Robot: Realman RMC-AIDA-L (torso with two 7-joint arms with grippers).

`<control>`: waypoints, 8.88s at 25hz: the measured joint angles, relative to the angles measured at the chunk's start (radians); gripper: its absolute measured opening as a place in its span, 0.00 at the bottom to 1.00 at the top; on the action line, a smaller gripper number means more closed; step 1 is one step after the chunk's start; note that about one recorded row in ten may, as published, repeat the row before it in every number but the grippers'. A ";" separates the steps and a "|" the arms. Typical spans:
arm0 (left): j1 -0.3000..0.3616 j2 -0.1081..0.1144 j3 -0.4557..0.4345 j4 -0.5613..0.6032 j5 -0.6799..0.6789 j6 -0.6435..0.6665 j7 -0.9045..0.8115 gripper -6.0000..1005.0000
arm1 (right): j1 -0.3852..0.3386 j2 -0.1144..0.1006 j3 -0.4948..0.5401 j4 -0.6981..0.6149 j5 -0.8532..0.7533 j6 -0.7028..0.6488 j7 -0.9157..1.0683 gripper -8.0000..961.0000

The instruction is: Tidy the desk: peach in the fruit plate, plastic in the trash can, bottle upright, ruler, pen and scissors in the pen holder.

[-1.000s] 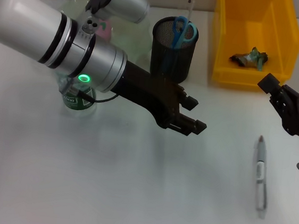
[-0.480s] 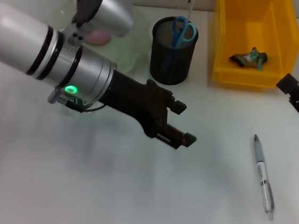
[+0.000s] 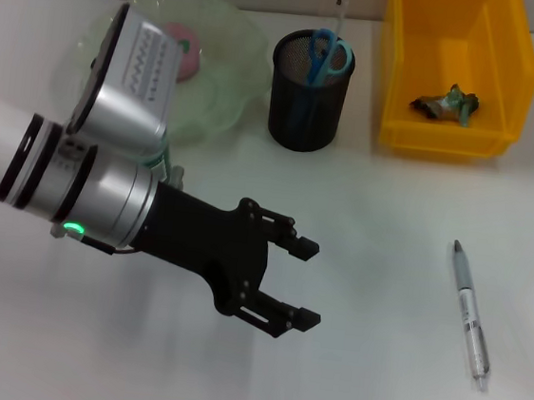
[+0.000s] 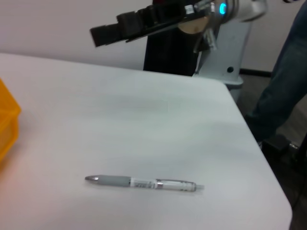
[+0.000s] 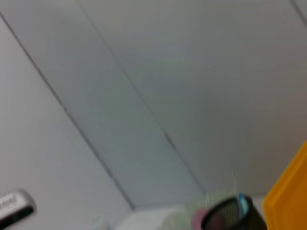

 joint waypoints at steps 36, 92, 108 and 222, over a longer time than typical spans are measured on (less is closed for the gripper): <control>0.031 0.002 -0.029 -0.046 -0.027 0.034 0.159 0.79 | 0.307 0.019 -1.017 -0.549 -0.774 0.149 1.294 0.55; 0.057 0.002 -0.041 -0.069 -0.071 0.045 0.218 0.78 | 0.039 0.023 -1.057 -0.801 -0.595 0.318 1.239 0.13; 0.081 -0.001 -0.184 -0.308 -0.354 0.022 0.468 0.78 | -0.222 0.019 -0.791 -0.328 0.607 0.444 0.376 0.13; 0.053 -0.008 0.722 -0.441 -1.733 -0.197 1.097 0.32 | 0.256 0.027 -0.384 0.972 0.858 -0.134 -0.501 0.19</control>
